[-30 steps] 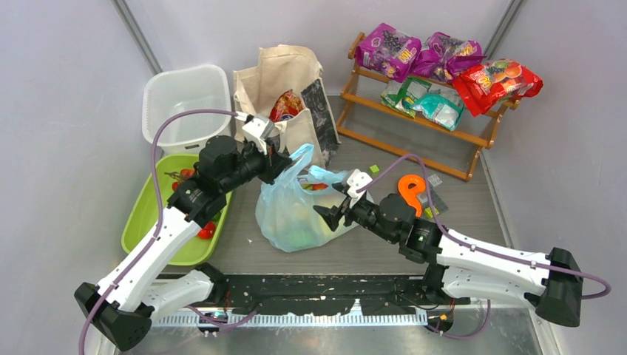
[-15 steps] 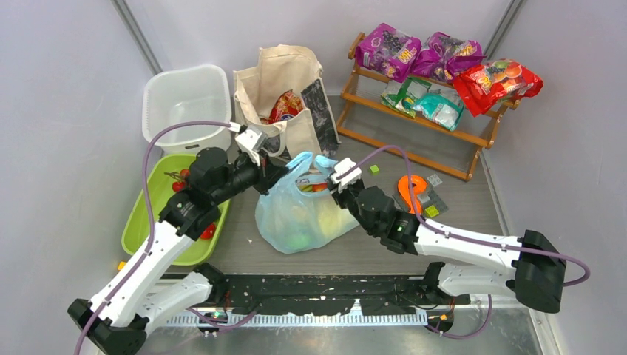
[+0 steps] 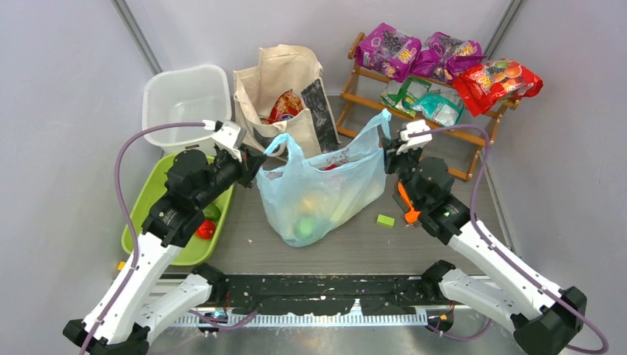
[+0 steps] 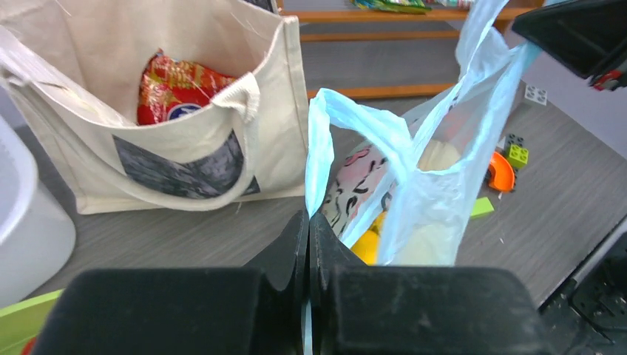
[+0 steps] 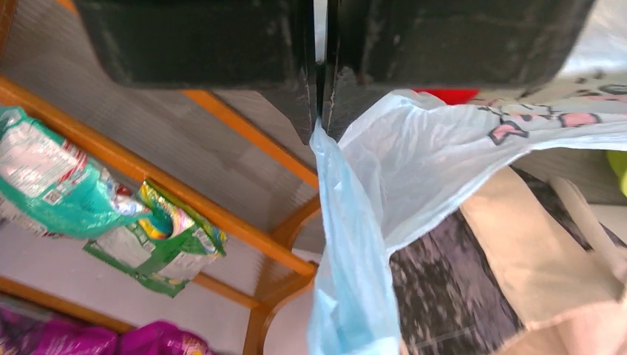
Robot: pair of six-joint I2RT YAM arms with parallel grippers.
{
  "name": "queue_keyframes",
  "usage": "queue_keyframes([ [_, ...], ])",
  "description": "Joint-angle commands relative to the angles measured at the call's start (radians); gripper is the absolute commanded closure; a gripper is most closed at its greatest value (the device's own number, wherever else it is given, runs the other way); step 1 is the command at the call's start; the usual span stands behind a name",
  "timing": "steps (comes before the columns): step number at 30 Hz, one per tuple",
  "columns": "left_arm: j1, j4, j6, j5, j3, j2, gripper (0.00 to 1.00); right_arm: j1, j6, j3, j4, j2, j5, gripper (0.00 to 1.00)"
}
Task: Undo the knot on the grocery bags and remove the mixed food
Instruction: Adjust the takeout bag at the center of the board.
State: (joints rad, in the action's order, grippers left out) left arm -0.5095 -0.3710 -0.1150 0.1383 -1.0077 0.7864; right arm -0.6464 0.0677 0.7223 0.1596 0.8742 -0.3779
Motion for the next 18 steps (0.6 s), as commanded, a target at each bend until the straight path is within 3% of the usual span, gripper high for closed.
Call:
queue_keyframes([
  [1, 0.026, 0.041, 0.034, -0.015, -0.094, 0.016, 1.0, 0.095, -0.065, 0.129, -0.053, -0.044, 0.21, 0.95],
  [4, 0.028, 0.054, 0.031, 0.026, -0.092, 0.023, 1.0, 0.124, -0.079, 0.158, -0.067, -0.023, 0.289, 0.95],
  [8, 0.028, 0.08, 0.02, 0.188, -0.032, 0.0, 1.0, 0.161, -0.118, 0.163, -0.079, 0.048, 0.36, 0.95],
  [18, 0.028, 0.036, 0.031, 0.382, 0.093, -0.211, 1.0, 0.292, -0.245, 0.158, -0.04, 0.21, 0.495, 0.95],
])
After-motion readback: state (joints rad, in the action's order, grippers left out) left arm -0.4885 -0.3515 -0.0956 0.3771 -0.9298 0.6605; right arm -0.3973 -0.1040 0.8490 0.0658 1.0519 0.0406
